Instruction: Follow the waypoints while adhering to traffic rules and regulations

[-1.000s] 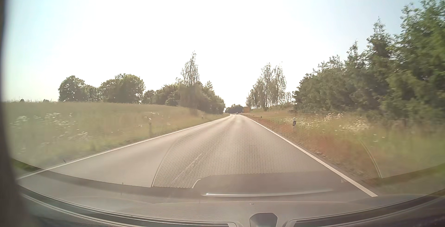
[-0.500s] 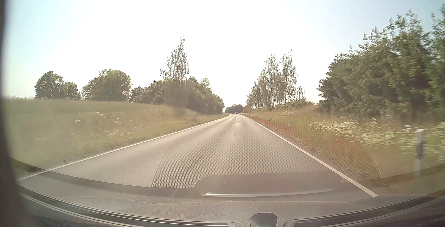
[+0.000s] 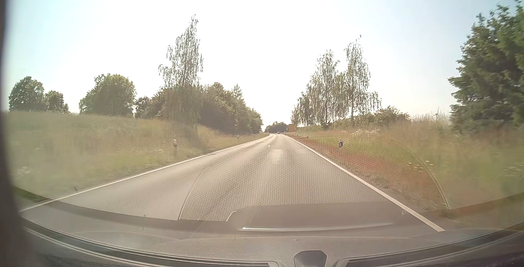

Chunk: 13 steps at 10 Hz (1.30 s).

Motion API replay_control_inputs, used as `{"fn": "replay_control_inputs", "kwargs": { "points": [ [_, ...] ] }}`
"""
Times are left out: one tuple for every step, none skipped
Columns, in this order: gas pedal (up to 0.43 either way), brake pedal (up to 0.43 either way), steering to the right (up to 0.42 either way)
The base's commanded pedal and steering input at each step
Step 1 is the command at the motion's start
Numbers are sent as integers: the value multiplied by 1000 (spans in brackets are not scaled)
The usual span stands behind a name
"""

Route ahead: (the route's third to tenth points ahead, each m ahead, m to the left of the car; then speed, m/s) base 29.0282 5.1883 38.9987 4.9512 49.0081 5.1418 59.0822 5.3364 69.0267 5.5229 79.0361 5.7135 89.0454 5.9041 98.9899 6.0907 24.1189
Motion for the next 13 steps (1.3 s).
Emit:
{"fn": "replay_control_inputs", "kwargs": {
  "points": [
    [0, 6, 4],
    [0, 6, 4],
    [0, 6, 4],
    [0, 6, 4],
    [0, 6, 4],
    [0, 6, 4],
    [0, 6, 4],
    [0, 6, 4],
    [0, 6, 4],
    [0, 6, 4],
    [0, 6, 4],
    [0, 6, 3],
    [0, 6, 3]
  ]
}}
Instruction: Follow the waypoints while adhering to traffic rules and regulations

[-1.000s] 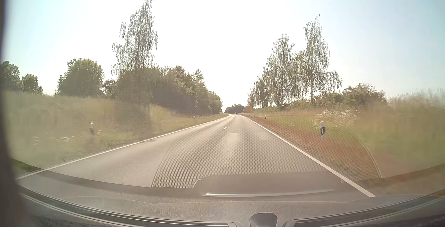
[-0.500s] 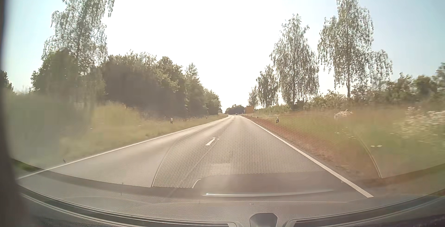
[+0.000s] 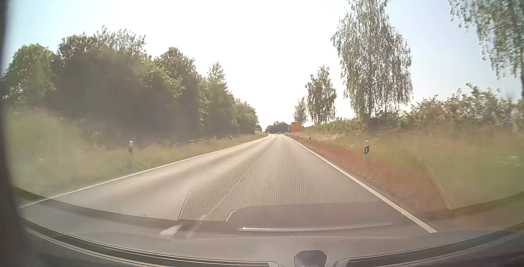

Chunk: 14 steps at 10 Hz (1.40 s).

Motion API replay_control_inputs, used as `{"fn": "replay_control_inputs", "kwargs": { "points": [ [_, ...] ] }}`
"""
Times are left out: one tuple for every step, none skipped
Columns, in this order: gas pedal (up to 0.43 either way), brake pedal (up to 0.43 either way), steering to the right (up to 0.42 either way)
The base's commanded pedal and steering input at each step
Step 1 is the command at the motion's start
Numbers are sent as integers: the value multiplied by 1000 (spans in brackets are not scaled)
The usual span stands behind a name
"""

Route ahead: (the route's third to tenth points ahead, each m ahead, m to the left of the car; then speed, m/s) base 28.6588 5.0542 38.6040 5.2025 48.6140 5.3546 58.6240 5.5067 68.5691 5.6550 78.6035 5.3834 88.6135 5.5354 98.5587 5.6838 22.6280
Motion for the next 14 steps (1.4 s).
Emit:
{"fn": "replay_control_inputs", "kwargs": {
  "points": [
    [0, 6, 3],
    [0, 6, 3],
    [0, 6, 3],
    [0, 6, 3],
    [0, 6, 3],
    [0, 6, 3],
    [0, 6, 4],
    [0, 6, 5],
    [0, 6, 5],
    [0, 6, 4],
    [0, 6, 4],
    [0, 6, 4],
    [0, 6, 3],
    [0, 6, 3]
  ]
}}
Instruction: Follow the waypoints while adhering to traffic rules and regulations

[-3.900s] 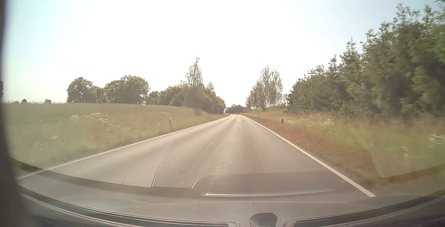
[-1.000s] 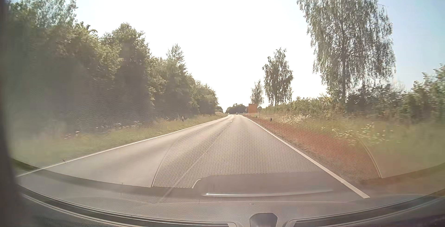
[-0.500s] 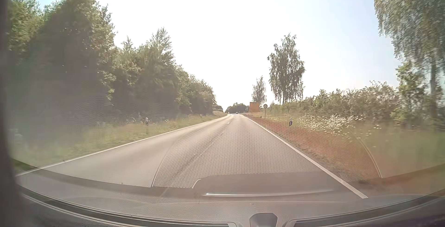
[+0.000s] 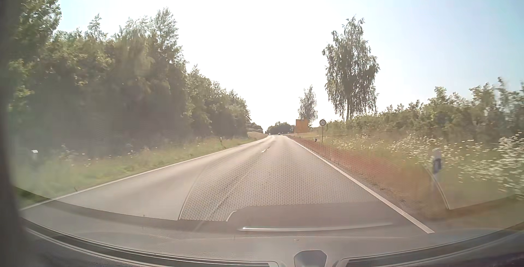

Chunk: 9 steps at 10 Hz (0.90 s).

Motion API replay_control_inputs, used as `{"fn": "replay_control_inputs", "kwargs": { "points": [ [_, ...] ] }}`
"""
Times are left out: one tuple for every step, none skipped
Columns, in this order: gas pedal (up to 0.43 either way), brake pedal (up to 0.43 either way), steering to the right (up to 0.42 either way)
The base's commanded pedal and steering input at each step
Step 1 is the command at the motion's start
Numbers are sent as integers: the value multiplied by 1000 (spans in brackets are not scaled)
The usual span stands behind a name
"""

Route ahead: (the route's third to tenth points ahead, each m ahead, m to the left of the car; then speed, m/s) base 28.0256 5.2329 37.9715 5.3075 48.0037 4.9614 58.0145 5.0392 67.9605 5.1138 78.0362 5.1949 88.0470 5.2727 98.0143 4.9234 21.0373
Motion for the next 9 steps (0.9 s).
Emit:
{"fn": "replay_control_inputs", "kwargs": {
  "points": [
    [0, 6, 3],
    [0, 6, 3],
    [0, 6, 3],
    [0, 6, 3],
    [0, 6, 4],
    [0, 6, 4],
    [0, 6, 4],
    [0, 6, 4],
    [0, 6, 4]
  ]
}}
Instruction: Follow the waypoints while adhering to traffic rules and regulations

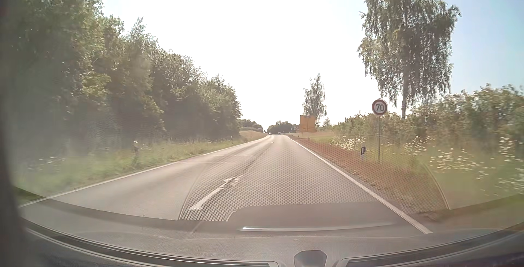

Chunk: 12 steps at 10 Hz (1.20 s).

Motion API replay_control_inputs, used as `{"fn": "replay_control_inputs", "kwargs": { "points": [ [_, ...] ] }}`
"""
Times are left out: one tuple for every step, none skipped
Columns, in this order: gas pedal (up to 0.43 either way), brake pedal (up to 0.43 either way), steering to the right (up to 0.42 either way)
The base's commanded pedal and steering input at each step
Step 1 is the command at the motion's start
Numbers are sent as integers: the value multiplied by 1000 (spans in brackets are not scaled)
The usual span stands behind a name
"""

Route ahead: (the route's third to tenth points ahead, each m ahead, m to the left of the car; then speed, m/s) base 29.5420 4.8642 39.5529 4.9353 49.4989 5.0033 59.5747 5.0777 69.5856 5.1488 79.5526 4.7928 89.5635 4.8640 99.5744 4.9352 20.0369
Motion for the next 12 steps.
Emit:
{"fn": "replay_control_inputs", "kwargs": {
  "points": [
    [0, 6, 4],
    [0, 6, 4],
    [0, 6, 4],
    [0, 6, 4],
    [28, 6, 4],
    [110, 6, 4],
    [130, 6, 4],
    [138, 6, 4],
    [150, 6, 4],
    [150, 6, 3],
    [150, 6, 4],
    [150, 6, 3]
  ]
}}
